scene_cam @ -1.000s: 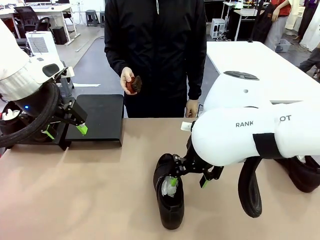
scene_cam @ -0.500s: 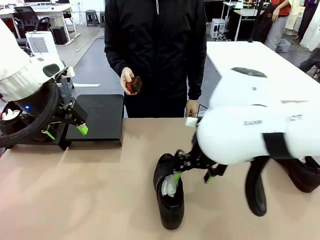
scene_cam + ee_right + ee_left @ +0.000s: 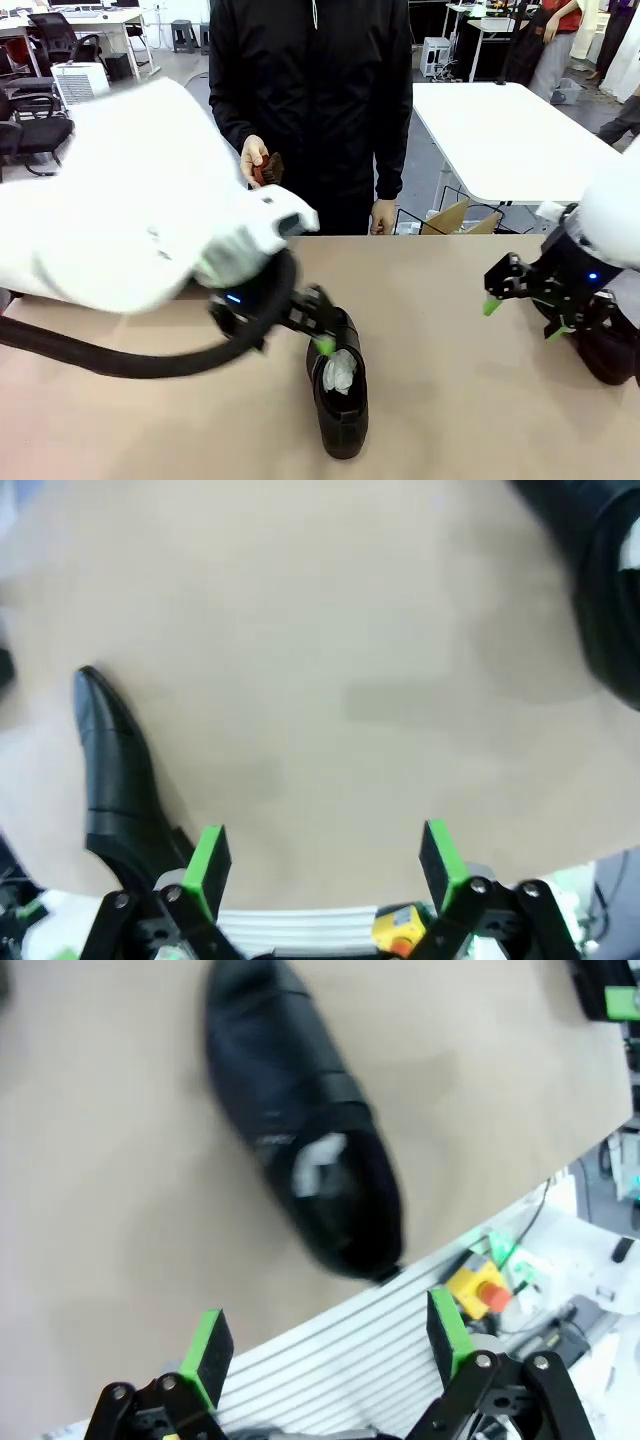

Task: Organize the shoes by placing them on the stand.
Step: Place the Shoe from the middle of the table onto the Shoes Stand.

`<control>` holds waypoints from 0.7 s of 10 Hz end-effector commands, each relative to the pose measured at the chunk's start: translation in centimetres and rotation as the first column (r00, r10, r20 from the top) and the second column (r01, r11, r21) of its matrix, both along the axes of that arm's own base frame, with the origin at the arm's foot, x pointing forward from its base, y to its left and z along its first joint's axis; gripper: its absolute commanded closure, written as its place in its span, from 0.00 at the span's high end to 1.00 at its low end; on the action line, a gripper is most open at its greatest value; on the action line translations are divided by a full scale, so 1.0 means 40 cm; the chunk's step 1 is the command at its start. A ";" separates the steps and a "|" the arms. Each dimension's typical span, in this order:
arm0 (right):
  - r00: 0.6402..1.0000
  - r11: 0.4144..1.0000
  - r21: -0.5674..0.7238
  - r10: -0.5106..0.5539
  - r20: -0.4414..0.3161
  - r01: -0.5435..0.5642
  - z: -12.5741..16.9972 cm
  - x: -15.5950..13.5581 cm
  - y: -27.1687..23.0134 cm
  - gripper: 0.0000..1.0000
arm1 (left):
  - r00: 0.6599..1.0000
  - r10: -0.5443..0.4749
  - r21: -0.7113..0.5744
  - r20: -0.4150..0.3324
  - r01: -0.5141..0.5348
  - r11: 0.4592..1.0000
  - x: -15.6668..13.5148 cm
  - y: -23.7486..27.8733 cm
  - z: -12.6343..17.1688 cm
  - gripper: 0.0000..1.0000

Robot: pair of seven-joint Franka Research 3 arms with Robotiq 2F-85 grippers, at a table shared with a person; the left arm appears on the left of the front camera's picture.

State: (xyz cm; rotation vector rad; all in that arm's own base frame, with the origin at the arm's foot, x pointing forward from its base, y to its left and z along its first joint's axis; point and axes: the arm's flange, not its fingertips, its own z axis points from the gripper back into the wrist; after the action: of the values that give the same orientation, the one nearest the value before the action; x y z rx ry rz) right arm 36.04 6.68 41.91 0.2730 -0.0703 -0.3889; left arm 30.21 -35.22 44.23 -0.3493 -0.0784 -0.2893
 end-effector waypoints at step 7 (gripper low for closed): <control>0.999 0.999 -0.018 0.036 0.003 -0.036 0.000 -0.007 0.039 1.00 | 0.999 0.053 0.023 -0.013 -0.053 0.998 -0.015 -0.167 -0.004 1.00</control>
State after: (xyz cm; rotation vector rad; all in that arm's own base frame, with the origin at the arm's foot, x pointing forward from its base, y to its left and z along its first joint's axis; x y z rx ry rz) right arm 35.74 8.21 41.79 0.2497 -0.0715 -0.3492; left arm 28.88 -39.27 44.09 -0.3465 -0.0588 -0.2689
